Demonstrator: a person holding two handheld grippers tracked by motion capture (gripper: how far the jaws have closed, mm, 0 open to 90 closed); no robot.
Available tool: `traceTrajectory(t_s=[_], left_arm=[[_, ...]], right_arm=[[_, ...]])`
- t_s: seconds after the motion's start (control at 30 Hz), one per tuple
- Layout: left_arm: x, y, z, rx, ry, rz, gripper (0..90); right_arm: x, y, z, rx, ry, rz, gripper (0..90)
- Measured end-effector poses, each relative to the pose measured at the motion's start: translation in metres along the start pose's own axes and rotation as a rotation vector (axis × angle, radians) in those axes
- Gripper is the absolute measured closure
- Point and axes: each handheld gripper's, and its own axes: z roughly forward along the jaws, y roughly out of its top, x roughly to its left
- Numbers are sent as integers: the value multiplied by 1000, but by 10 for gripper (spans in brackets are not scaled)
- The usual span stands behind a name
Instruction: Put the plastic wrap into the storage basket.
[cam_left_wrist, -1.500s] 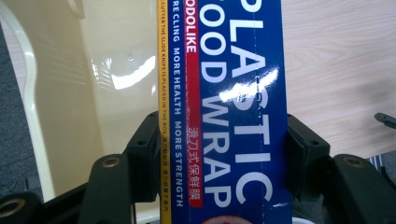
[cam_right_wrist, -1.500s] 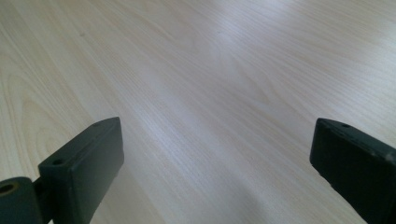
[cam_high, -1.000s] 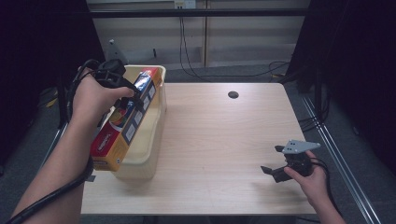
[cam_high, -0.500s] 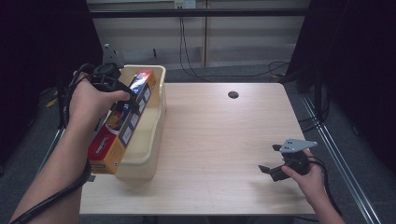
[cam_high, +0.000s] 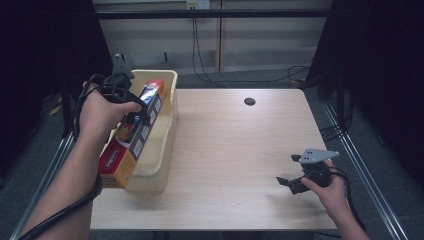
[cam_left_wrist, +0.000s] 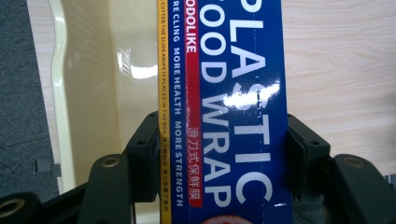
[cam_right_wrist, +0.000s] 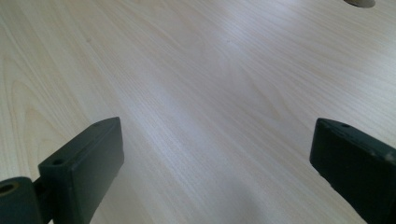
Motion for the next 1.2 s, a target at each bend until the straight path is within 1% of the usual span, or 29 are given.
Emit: traceTrajectory(t_s=[0.27,0.33,0.4,0.5,0.6,0.63,0.77,0.9,0.93,1.03,1.2], left_arm=[[1,2,9,10,-4,-7,411],[0,2,11,9,4,-7,411],[1,3,14,14,-2,-5,410],[2,3,20,18,-8,-9,411],[2,4,25,29,-1,-4,410],[2,5,27,29,-6,-10,410],[4,5,35,35,-7,-17,410],[5,6,38,38,-7,-20,410],[6,6,38,41,-5,-11,410],[7,6,43,46,-6,-18,410],[8,6,49,51,-6,-17,409]], right_arm=[[0,0,0,2,2,-3,28],[0,0,0,2,2,-3,28],[0,0,1,2,2,-5,28],[0,0,1,3,4,-6,28],[0,0,1,4,8,-6,28],[0,0,1,4,8,-7,28],[0,0,1,5,3,-10,28],[1,-1,2,7,2,-11,28],[1,-1,2,8,2,-11,28],[1,-1,2,8,2,-10,28],[1,-1,1,10,5,-11,28]])
